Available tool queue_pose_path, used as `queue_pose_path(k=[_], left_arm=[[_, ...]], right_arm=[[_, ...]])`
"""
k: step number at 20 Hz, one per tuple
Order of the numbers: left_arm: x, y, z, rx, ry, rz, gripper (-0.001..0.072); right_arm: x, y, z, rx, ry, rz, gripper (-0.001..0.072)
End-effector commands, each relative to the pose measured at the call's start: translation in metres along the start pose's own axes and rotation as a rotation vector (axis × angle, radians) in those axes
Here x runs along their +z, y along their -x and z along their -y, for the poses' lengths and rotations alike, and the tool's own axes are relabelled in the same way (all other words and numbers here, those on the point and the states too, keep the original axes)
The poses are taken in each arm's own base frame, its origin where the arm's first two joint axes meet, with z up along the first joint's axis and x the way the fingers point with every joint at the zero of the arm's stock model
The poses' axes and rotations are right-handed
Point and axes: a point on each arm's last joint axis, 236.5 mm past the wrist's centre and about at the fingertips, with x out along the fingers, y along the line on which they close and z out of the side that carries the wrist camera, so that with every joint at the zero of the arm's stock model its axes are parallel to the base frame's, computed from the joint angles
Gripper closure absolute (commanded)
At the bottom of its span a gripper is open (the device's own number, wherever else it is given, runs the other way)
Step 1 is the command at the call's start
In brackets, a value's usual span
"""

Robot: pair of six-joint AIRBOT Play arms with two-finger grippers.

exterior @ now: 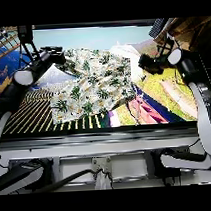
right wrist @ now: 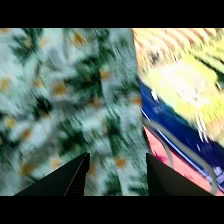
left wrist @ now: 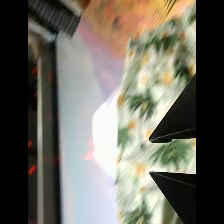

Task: Fold the clothes and pants, and hang the long-sleeved shirts on hangers.

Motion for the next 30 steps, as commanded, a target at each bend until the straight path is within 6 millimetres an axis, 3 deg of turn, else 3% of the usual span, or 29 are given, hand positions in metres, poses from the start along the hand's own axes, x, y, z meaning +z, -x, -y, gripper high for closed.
queue_pose_path(k=[1,4,6,10,13,16,19,26,28,30], left_arm=[[-0.041,0.035,0.021,-0.109,0.206,-0.227,0.0531],[-0.085,0.059,0.014,-0.04,0.26,-0.381,0.053],[-0.11,0.075,0.021,-0.047,0.303,-0.455,0.053],[-0.135,0.1,0.024,-0.038,0.334,-0.482,0.053],[-0.146,0.115,0.026,-0.037,0.338,-0.483,0.053],[-0.15,0.127,0.029,-0.042,0.335,-0.492,0.053],[-0.153,0.139,0.028,-0.026,0.32,-0.504,0.053],[-0.145,0.15,0.031,-0.03,0.307,-0.474,0.053],[-0.148,0.151,0.031,-0.028,0.302,-0.484,0.053],[-0.151,0.153,0.032,-0.032,0.302,-0.504,0.053]], right_arm=[[-0.072,0.012,0.031,-0.052,0.022,-0.122,0.0309],[-0.136,-0.006,0.045,-0.014,-0.05,-0.238,0.0305],[-0.159,-0.019,0.04,0.034,-0.073,-0.283,0.0301],[-0.165,-0.033,0.021,0.064,-0.01,-0.235,0.0193],[-0.172,-0.05,0.01,0.071,-0.002,-0.232,0.0193],[-0.178,-0.065,0.008,0.061,-0.05,-0.241,0.0185],[-0.17,-0.073,0.007,0.06,-0.089,-0.202,0.0138],[-0.16,-0.085,0.012,0.045,-0.143,-0.155,0.0152],[-0.157,-0.085,0.012,0.044,-0.158,-0.144,0.0329],[-0.158,-0.085,0.012,0.043,-0.158,-0.147,0.0578]])
